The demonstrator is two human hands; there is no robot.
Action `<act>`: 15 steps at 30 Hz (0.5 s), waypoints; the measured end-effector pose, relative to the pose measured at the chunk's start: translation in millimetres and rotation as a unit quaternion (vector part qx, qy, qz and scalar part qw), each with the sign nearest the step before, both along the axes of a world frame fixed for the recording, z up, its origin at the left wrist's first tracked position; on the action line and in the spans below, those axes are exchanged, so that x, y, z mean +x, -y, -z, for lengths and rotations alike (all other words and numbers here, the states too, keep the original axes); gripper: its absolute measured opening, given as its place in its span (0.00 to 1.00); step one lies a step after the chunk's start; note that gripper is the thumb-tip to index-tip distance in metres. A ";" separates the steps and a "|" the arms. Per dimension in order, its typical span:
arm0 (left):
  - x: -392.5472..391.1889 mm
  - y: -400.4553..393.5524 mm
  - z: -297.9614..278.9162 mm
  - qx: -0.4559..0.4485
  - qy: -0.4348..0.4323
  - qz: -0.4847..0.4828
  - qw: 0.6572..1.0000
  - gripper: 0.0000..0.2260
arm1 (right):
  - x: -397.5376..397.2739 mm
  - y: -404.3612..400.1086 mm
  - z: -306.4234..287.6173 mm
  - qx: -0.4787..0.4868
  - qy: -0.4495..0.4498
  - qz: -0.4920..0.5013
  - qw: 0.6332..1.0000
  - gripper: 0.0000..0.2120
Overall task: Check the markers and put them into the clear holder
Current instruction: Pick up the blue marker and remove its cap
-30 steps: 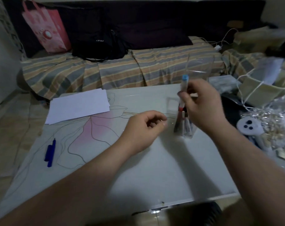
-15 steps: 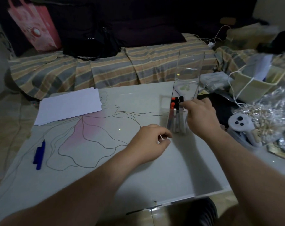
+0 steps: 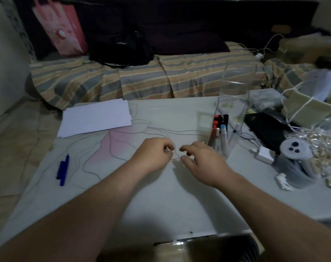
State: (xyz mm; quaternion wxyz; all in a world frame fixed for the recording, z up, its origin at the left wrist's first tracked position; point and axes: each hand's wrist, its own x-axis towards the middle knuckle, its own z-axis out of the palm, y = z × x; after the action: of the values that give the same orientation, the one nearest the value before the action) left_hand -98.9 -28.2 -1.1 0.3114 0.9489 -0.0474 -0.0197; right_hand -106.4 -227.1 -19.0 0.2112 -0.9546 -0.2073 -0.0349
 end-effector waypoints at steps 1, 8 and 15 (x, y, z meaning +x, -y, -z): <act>0.7 -21.3 2.2 0.021 -0.008 -0.022 1.000 0.10 | -2.6 -12.5 5.8 -0.012 -0.024 -0.025 0.999 0.18; -14.1 -186.8 13.5 0.143 -0.045 -0.205 0.967 0.08 | -16.8 -99.0 25.2 -0.051 -0.052 -0.161 0.984 0.22; -43.3 -257.8 42.8 0.113 -0.118 -0.302 0.939 0.11 | -30.4 -139.4 26.4 -0.059 -0.043 -0.196 0.978 0.22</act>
State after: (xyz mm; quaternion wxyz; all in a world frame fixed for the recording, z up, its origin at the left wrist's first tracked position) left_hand -142.2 229.6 -43.9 0.1966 0.9383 0.2816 -0.0420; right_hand -136.8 -87.8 -45.4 0.1663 -0.9068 -0.3826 0.0600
